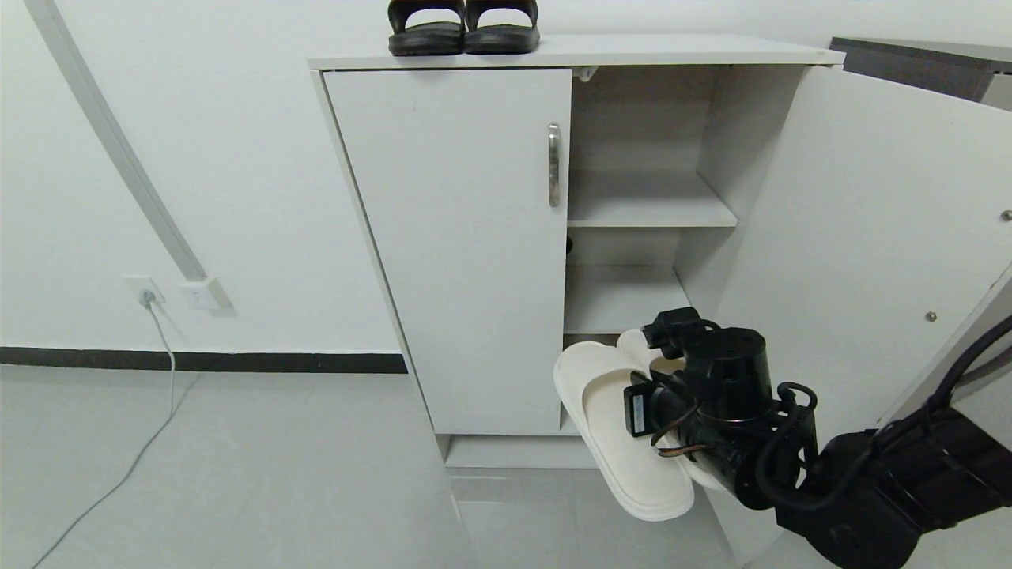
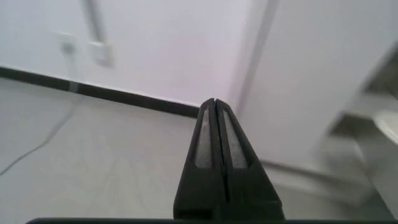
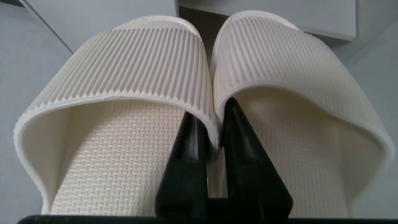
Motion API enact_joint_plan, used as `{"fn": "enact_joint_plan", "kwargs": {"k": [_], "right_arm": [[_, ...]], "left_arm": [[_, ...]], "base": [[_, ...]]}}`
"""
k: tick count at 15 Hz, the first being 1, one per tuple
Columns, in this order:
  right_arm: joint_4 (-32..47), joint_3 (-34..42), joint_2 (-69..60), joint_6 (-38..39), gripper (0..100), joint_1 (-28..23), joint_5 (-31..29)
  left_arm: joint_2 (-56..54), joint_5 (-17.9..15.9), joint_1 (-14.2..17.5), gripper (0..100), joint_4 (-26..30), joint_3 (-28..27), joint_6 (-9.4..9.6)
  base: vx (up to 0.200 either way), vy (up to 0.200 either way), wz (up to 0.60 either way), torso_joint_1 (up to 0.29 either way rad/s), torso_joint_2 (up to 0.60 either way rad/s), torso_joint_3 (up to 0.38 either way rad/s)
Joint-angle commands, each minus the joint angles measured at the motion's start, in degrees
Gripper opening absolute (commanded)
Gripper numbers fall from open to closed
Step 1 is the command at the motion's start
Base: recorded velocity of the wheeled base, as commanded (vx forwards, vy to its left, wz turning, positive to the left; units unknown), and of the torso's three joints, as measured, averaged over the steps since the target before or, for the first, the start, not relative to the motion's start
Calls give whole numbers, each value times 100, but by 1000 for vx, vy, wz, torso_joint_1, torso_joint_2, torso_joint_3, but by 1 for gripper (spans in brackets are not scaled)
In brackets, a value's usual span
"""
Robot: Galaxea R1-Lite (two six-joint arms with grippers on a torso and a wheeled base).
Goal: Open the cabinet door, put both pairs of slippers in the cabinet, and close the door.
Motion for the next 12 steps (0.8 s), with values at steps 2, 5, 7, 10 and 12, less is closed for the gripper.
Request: {"fn": "enact_joint_plan", "kwargs": {"k": [2,5,7,10,12], "right_arm": [[-5,36,15,-7,0,23,6],[-14,98,6,-16,0,50,6],[-23,89,-3,-16,0,58,6],[-23,89,15,-16,0,58,6],[-31,54,24,-7,0,85,-3]], "left_arm": [[-1875,-902,534,0,1275,755,363],[-1884,-1517,385,0,1539,746,521],[-2060,-1552,-125,0,1556,746,600],[-2359,-1544,7,0,1565,746,627],[-2350,-1526,7,0,1565,746,556]], "base": [[0,0,0,0,0,0],[0,0,0,0,0,0],[0,0,0,0,0,0],[0,0,0,0,0,0],[0,0,0,0,0,0]]}}
